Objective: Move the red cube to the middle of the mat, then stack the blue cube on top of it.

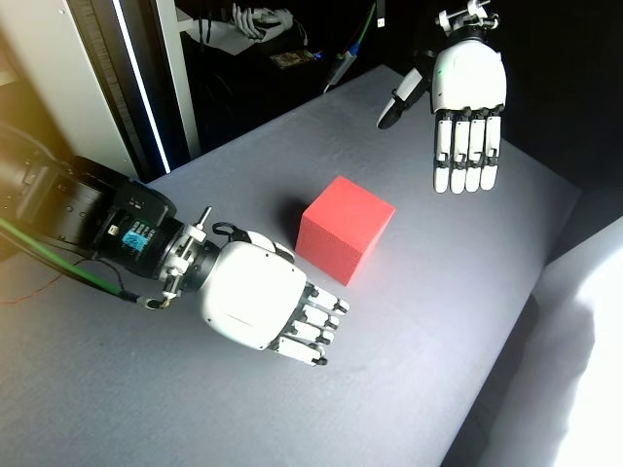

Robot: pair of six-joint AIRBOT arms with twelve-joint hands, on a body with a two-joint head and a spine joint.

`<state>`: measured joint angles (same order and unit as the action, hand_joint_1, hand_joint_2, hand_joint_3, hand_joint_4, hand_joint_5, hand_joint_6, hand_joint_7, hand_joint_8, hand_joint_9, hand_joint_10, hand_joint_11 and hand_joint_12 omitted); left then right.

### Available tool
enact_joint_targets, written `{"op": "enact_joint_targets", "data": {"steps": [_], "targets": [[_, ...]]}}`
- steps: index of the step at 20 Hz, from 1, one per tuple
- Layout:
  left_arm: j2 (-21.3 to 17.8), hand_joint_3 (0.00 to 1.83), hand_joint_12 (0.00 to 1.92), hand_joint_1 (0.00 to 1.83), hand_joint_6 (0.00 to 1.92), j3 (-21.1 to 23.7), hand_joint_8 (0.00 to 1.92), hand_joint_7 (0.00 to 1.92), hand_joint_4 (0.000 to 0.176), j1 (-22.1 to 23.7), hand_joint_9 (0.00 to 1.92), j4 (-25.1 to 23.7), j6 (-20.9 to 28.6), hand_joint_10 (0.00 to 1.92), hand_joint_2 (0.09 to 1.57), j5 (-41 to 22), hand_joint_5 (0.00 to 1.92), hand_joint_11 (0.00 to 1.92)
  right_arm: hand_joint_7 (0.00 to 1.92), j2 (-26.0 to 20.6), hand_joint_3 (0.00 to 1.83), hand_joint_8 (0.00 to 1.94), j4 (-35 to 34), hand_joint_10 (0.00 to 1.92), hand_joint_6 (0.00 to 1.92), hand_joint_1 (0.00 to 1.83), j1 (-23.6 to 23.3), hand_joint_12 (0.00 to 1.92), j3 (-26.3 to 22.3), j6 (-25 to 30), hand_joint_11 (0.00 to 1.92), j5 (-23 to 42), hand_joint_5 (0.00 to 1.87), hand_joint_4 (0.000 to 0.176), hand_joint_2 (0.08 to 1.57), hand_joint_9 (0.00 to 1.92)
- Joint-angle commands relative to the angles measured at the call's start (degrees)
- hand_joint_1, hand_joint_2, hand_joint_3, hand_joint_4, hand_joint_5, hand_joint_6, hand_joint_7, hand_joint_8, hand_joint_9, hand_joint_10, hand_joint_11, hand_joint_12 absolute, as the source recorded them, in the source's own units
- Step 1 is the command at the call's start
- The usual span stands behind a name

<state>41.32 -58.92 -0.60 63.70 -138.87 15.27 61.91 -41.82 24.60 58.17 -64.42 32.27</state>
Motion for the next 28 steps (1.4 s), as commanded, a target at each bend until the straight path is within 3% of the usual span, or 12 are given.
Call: {"op": "enact_joint_targets", "data": {"steps": [1,3,5,7,10,11,13,16,19,21,25,28], "targets": [[-0.77,0.0,0.25,0.53,0.0,-0.44,0.0,0.11,0.0,1.66,0.12,-7.75,7.84,0.0,0.74,-2.44,0.08,0.0,0.57,-0.68,0.0,0.01,1.2,0.01,0.0,1.04,0.75,1.07,0.31,-0.56,0.0,4.52,0.54,0.0,0.99,0.5],[-0.91,0.0,0.22,0.54,0.0,-0.24,0.0,0.08,0.0,3.7,0.09,-22.83,23.34,0.0,0.74,-2.7,0.05,0.0,0.57,-0.76,0.0,0.0,1.8,0.01,0.0,1.03,1.08,1.07,0.32,-0.65,0.0,4.32,0.53,0.0,1.0,0.49],[-1.41,0.0,0.2,0.53,0.0,0.63,0.0,0.08,0.0,5.47,0.08,-43.17,43.93,0.0,0.74,-3.46,0.06,0.0,0.58,-0.94,0.0,0.01,2.49,0.01,0.01,1.05,0.97,1.09,0.29,-0.63,0.0,4.24,0.54,0.0,0.99,0.5],[-1.6,0.0,0.22,0.54,0.0,1.3,0.0,0.08,0.0,5.51,0.09,-55.6,57.64,0.0,0.75,-7.22,0.06,0.0,0.6,-1.27,0.0,0.01,2.49,0.02,0.01,1.05,0.63,1.13,0.26,-0.6,0.0,4.07,0.57,0.0,0.97,0.53],[-1.71,0.01,0.15,0.54,0.0,1.62,0.0,0.08,0.0,3.47,0.08,-87.54,92.82,0.0,0.77,-18.45,0.05,0.0,0.61,-2.62,0.0,0.01,2.49,0.02,0.01,0.96,0.54,1.21,-0.32,-0.59,0.0,3.46,0.57,0.0,0.99,0.54],[-1.63,0.01,0.15,0.51,0.0,1.14,0.0,0.07,0.0,0.78,0.08,-96.58,104.0,0.0,0.78,-23.08,0.05,0.0,0.58,-3.31,0.01,0.01,2.5,0.01,0.0,0.99,0.86,1.1,-0.8,-0.46,0.0,3.39,0.53,0.0,1.0,0.5],[-1.48,0.0,0.27,0.47,0.0,-0.14,0.0,0.09,0.0,-2.65,0.1,-111.14,118.39,0.0,0.77,-34.14,0.06,0.0,0.59,-4.38,0.0,0.01,2.58,0.01,0.01,1.06,1.39,1.1,-1.47,-0.33,0.0,3.18,0.54,0.0,0.98,0.52],[-1.71,0.0,0.25,0.48,0.0,-1.74,0.01,0.09,0.0,-5.38,0.09,-123.28,123.4,0.01,0.78,-50.99,0.07,0.0,0.59,-5.06,0.0,0.01,2.59,0.01,0.01,1.07,1.4,1.1,-1.74,-0.1,0.0,2.63,0.56,0.0,0.98,0.52],[-2.18,0.01,0.18,0.49,0.0,-2.04,0.0,0.08,0.0,-5.83,0.08,-131.64,132.2,0.0,0.79,-52.46,0.05,0.0,0.59,-5.31,0.0,0.0,2.59,0.0,0.0,1.07,1.74,1.08,-1.75,-0.1,0.0,2.67,0.55,0.0,0.98,0.51],[-2.56,0.01,0.12,0.5,0.0,-2.08,0.0,0.07,0.0,-6.76,0.07,-133.41,136.16,0.0,0.8,-52.22,0.05,0.0,0.63,-5.38,0.0,0.01,2.59,0.02,0.01,0.99,1.74,1.21,-1.74,-0.08,0.0,3.13,0.57,0.0,0.99,0.56],[-2.76,0.0,0.28,0.46,0.0,-1.21,0.0,0.11,0.0,-6.66,0.12,-135.09,135.52,0.0,0.77,-52.28,0.09,0.0,0.58,-5.44,0.0,0.0,2.59,0.0,0.0,1.07,0.78,1.04,-1.57,0.61,0.0,3.71,0.55,0.0,0.99,0.5],[-2.76,0.0,0.27,0.47,0.01,-0.96,0.01,0.11,0.0,-6.64,0.12,-136.58,135.52,0.0,0.79,-53.13,0.09,0.0,0.61,-5.44,0.0,0.01,2.59,0.01,0.01,1.06,-0.06,1.12,-1.46,0.69,0.0,3.69,0.57,0.0,0.97,0.52]]}}
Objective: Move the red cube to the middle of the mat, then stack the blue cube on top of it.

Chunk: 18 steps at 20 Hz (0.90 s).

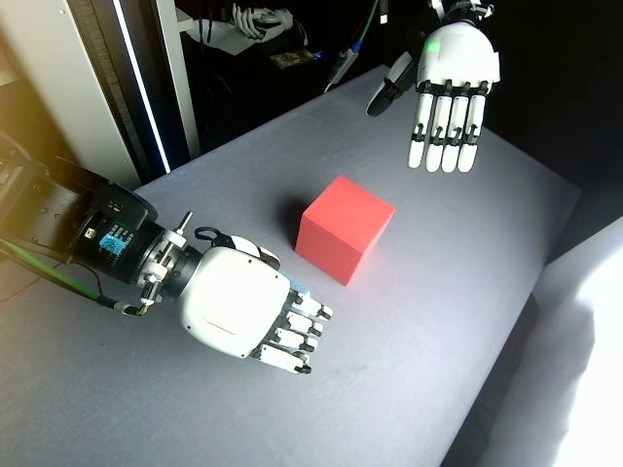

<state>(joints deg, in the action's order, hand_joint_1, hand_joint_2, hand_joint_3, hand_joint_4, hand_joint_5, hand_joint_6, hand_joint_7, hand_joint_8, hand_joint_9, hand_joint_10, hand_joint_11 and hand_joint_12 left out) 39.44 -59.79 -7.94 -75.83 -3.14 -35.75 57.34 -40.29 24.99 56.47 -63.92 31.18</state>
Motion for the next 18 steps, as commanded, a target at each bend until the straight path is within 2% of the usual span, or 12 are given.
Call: {"op": "enact_joint_targets", "data": {"steps": [1,4,5,6,7,9,14,17,18], "targets": [[-0.88,0.0,0.22,0.49,0.0,-0.12,0.0,0.09,0.0,0.66,0.1,2.5,-0.22,0.0,0.8,-2.6,0.08,0.0,0.61,-0.89,0.0,0.01,1.06,0.01,0.01,1.07,-0.59,1.13,0.25,0.22,0.0,4.73,0.58,0.0,0.97,0.53],[-0.93,0.0,0.24,0.45,0.0,-0.04,0.0,0.09,0.0,0.31,0.1,1.92,-0.21,0.0,0.8,-3.36,0.07,0.0,0.6,-1.02,0.0,0.0,1.06,0.01,0.01,1.07,-1.08,1.12,0.23,0.44,0.0,3.14,0.58,0.0,0.97,0.52],[-0.94,0.01,0.12,0.48,0.01,0.06,0.01,0.07,0.0,0.32,0.07,1.84,-0.21,0.01,0.81,-3.43,0.06,0.0,0.63,-1.03,0.0,0.01,1.06,0.02,0.01,1.01,-1.14,1.22,0.22,0.57,0.0,2.65,0.58,0.0,0.97,0.56],[-0.94,0.01,0.12,0.48,0.01,0.16,0.01,0.07,0.0,0.34,0.07,1.87,-0.21,0.01,0.81,-3.44,0.06,0.0,0.63,-1.03,0.0,0.01,1.06,0.02,0.01,1.01,-1.14,1.22,0.21,0.57,0.0,2.24,0.58,0.0,0.97,0.56],[-0.94,0.0,0.18,0.41,0.0,0.22,0.0,0.08,0.0,0.34,0.09,2.05,-0.21,0.0,0.8,-3.43,0.07,0.0,0.61,-1.07,0.0,0.01,1.06,0.01,0.0,1.01,-1.14,1.09,0.21,0.62,0.0,1.93,0.56,0.0,0.98,0.52],[-0.94,0.0,0.24,0.43,0.0,0.16,0.0,0.1,0.0,0.32,0.11,2.12,-0.21,0.0,0.8,-3.43,0.07,0.0,0.62,-1.23,0.0,0.01,1.06,0.01,0.01,1.06,-1.36,1.1,0.21,0.63,0.0,1.57,0.58,0.0,0.97,0.53],[-0.94,0.0,0.24,0.45,0.0,-0.41,0.0,0.09,0.0,-0.11,0.09,2.57,-0.2,0.0,0.8,-3.43,0.07,0.0,0.6,-1.66,0.0,0.0,1.05,0.0,0.0,1.01,-2.22,1.11,0.19,1.1,0.0,1.03,0.55,0.0,0.99,0.52],[-0.9,0.01,0.07,0.48,0.0,-0.27,0.0,0.04,0.0,-0.91,0.05,3.12,-0.2,0.0,0.82,-3.66,0.02,0.0,0.59,-1.68,0.01,0.0,1.06,0.0,0.0,0.96,-1.25,1.1,0.24,1.02,0.0,0.95,0.53,0.0,1.02,0.51],[-0.89,0.0,0.21,0.49,0.01,-0.14,0.0,0.08,0.0,-1.08,0.1,3.19,-0.2,0.0,0.8,-3.82,0.05,0.0,0.59,-1.68,0.0,0.0,1.06,0.0,0.0,1.0,-0.98,1.1,0.29,0.98,0.0,0.95,0.53,0.0,1.0,0.51]]}}
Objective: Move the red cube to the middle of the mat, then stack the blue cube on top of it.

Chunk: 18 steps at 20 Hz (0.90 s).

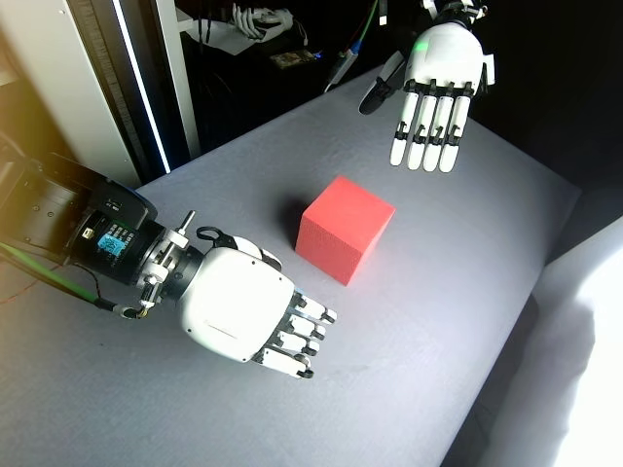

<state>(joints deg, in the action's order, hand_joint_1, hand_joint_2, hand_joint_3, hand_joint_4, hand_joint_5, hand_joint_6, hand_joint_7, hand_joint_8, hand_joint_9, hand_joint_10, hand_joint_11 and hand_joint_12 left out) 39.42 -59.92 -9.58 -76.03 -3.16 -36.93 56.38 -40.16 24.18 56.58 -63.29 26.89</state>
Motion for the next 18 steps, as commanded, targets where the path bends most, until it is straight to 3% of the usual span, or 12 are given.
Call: {"op": "enact_joint_targets", "data": {"steps": [1,15,17,18], "targets": [[-0.86,0.0,0.26,0.52,0.01,0.04,0.0,0.1,0.0,0.54,0.12,3.32,-0.18,0.0,0.79,-2.77,0.06,0.0,0.59,-0.73,0.0,0.0,0.93,0.0,0.0,1.01,0.02,1.09,0.19,0.32,0.0,5.24,0.52,0.0,1.0,0.51],[-0.93,0.0,0.38,0.48,0.0,1.79,0.01,0.15,0.0,-0.06,0.15,5.56,-0.19,0.0,0.81,-2.13,0.09,0.0,0.6,0.8,0.0,0.01,0.97,0.01,0.01,1.06,2.56,1.08,1.64,0.19,0.0,5.64,0.53,0.0,1.0,0.52],[-0.93,0.0,0.34,0.44,0.0,1.91,0.0,0.12,0.0,-0.15,0.12,5.53,-0.19,0.0,0.81,-2.15,0.07,0.0,0.64,0.81,0.0,0.01,1.01,0.01,0.01,1.04,2.85,1.1,1.65,0.19,0.01,5.64,0.58,0.0,0.99,0.56],[-0.94,0.0,0.32,0.51,0.0,1.94,0.0,0.13,0.0,-0.28,0.12,5.52,-0.19,0.0,0.81,-2.15,0.08,0.0,0.66,0.81,0.0,0.01,1.07,0.02,0.01,1.07,2.88,1.1,1.64,0.19,0.02,5.64,0.59,0.0,0.98,0.57]]}}
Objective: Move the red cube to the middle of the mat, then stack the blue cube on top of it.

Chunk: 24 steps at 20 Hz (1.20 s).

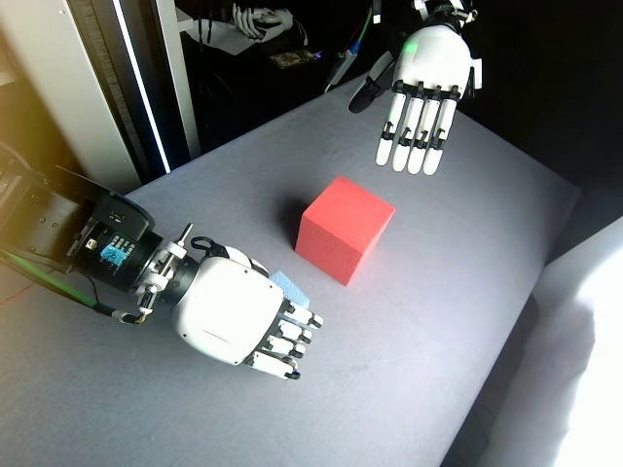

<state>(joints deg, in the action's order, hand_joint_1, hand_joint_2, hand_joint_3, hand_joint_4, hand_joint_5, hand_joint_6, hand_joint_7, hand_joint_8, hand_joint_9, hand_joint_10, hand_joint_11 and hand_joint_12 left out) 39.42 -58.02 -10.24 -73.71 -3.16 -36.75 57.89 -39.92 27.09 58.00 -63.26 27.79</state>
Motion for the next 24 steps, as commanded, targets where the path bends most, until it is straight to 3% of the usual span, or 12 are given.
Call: {"op": "enact_joint_targets", "data": {"steps": [1,2,5,11,12,13,14,15,16,17,18,24], "targets": [[-0.97,0.0,0.36,0.51,0.0,0.1,0.0,0.14,0.0,0.16,0.14,3.15,-0.19,0.0,0.8,-2.44,0.1,0.0,0.64,-0.71,0.0,0.01,0.89,0.01,0.01,1.07,-0.03,1.1,0.21,0.17,0.01,4.75,0.58,0.0,0.99,0.56],[-1.01,0.01,0.24,0.47,0.0,0.16,0.0,0.09,0.0,0.04,0.09,3.14,-0.19,0.0,0.83,-2.46,0.05,0.0,0.64,-0.71,0.0,0.0,0.92,0.01,0.0,1.06,-0.05,1.09,0.21,0.17,0.0,4.75,0.57,0.0,0.99,0.56],[-1.03,0.0,0.4,0.5,0.0,0.1,0.01,0.15,0.0,0.02,0.15,2.85,-0.19,0.01,0.8,-2.06,0.11,0.0,0.64,-0.72,0.0,0.0,1.31,0.01,0.0,1.03,-0.21,1.1,0.19,0.17,0.01,4.75,0.56,0.0,1.01,0.56],[-1.0,0.0,0.39,0.49,0.0,-0.22,0.01,0.14,0.0,-0.02,0.15,1.38,-0.19,0.0,0.81,-1.34,0.09,0.0,0.73,-0.79,0.01,0.03,1.57,0.04,0.04,1.08,-0.66,1.18,0.19,0.18,0.06,4.81,0.66,0.0,1.04,0.64],[-1.0,0.01,0.38,0.48,0.0,-0.22,0.0,0.14,0.0,-0.14,0.14,1.27,-0.19,0.0,0.82,-1.34,0.09,0.0,0.88,-0.81,0.0,0.06,1.57,0.09,0.87,1.13,-0.76,1.18,0.19,0.18,0.18,4.87,0.86,0.0,1.16,0.78],[-1.0,0.01,0.38,0.48,0.0,-0.21,0.0,0.13,0.0,-0.26,0.14,1.23,-0.19,0.0,0.82,-1.34,0.08,0.0,0.86,-0.84,0.0,0.98,1.6,0.16,1.02,1.18,-0.94,1.25,0.17,0.18,0.26,4.86,0.89,0.0,1.17,0.89],[-1.0,0.0,0.42,0.46,0.0,-0.18,0.0,0.14,0.0,-0.33,0.15,1.16,-0.19,0.0,0.81,-1.34,0.09,0.0,0.91,-0.88,0.0,1.08,1.61,1.2,1.01,1.32,-1.09,1.35,0.16,0.18,0.33,4.82,0.9,0.0,1.17,0.74],[-1.0,0.0,0.45,0.5,0.0,-0.12,0.01,0.16,0.0,-0.34,0.17,1.05,-0.19,0.01,0.81,-1.34,0.11,0.0,0.93,-0.92,0.0,1.09,1.64,1.46,1.0,1.34,-1.3,1.46,0.16,0.18,0.35,4.8,0.86,0.0,1.17,0.74],[-1.0,0.0,0.44,0.49,0.0,-0.09,0.0,0.16,0.0,-0.34,0.16,0.94,-0.19,0.0,0.81,-1.34,0.11,0.0,0.93,-0.96,0.0,1.09,1.64,1.49,1.04,1.34,-1.39,1.47,0.16,0.18,0.36,4.8,0.85,0.0,1.17,0.74],[-1.0,0.0,0.44,0.49,0.0,-0.08,0.0,0.16,0.0,-0.34,0.16,0.9,-0.19,0.0,0.81,-1.34,0.11,0.0,0.9,-0.99,0.01,1.24,1.67,1.24,1.09,1.23,-1.45,1.53,0.16,0.18,0.37,4.8,0.82,0.0,1.18,0.7],[-1.01,0.0,0.37,0.5,0.0,-0.1,0.0,0.14,0.0,-0.34,0.14,0.88,-0.19,0.0,0.82,-1.34,0.09,0.0,0.88,-1.06,0.0,1.29,1.77,1.17,1.11,1.2,-1.62,1.57,0.15,0.18,0.36,4.79,0.8,0.0,1.19,0.71],[-1.0,0.0,0.39,0.48,0.0,-0.18,0.0,0.13,0.0,-0.21,0.14,0.9,-0.18,0.0,0.83,-1.34,0.08,0.0,0.88,-4.26,0.0,1.28,11.02,1.04,1.12,1.19,-7.54,1.55,-2.08,0.25,0.34,2.72,0.81,0.0,1.19,0.73]]}}
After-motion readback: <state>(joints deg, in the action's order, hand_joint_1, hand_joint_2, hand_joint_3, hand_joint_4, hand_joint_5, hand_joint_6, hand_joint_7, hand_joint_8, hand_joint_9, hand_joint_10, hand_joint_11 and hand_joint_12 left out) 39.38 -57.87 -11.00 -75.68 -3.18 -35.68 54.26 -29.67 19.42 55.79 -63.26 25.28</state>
